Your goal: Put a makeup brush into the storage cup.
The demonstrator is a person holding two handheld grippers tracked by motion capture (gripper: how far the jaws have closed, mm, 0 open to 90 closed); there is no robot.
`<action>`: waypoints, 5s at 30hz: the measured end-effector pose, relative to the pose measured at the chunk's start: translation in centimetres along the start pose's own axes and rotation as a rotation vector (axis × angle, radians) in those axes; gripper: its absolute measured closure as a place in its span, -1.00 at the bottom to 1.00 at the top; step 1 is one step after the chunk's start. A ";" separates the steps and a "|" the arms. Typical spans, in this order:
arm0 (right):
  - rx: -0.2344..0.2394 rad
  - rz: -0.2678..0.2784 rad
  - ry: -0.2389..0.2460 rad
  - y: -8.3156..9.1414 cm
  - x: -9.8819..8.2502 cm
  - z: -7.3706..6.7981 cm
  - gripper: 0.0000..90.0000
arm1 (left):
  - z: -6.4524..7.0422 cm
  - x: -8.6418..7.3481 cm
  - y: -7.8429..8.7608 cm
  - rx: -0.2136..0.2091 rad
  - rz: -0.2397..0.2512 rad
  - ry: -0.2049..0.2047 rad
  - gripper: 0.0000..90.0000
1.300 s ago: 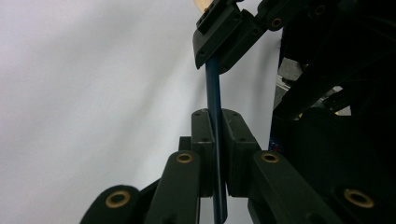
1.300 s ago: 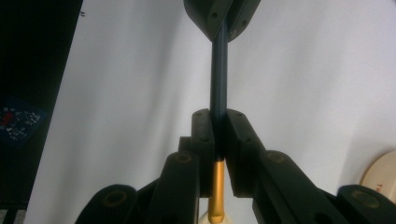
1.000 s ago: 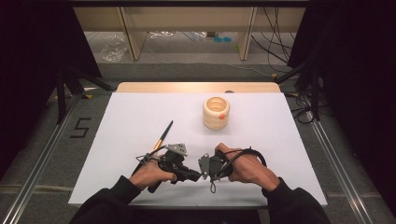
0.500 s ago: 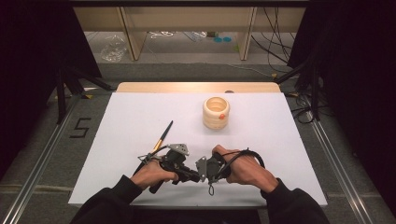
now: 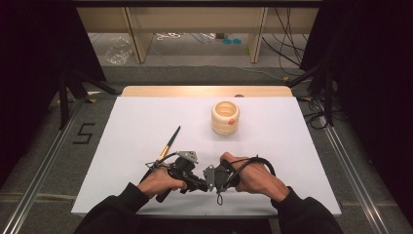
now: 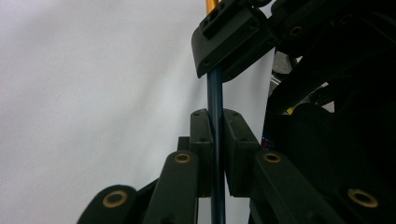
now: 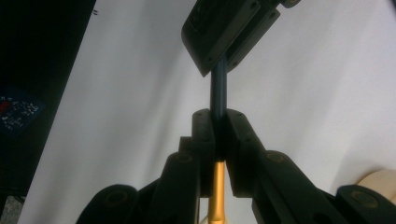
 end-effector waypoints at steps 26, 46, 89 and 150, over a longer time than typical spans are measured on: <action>-0.405 0.310 -0.425 6.7 -1.4 5.0 -0.07 | -2.2 1.9 2.2 0.133 0.127 -0.079 0.87; -0.480 0.661 -1.017 6.3 -7.0 5.1 -0.34 | -3.6 4.1 4.3 0.261 0.330 -0.040 0.87; -0.217 1.061 -1.156 3.7 -1.2 6.8 0.19 | -2.1 5.7 3.7 0.249 0.460 -0.031 0.86; -0.224 1.133 -1.050 4.1 1.4 7.2 0.85 | -1.5 5.8 2.8 0.221 0.496 0.001 0.84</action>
Point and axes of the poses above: each handheld gripper's, and its own axes: y roughly backward along the jaws, x roughly out of its top, z roughly to its right, the point moved 9 cm from there along -y, roughly forward along the jaws, and after that the axes turned 11 degrees about z, right-handed, at the moved point
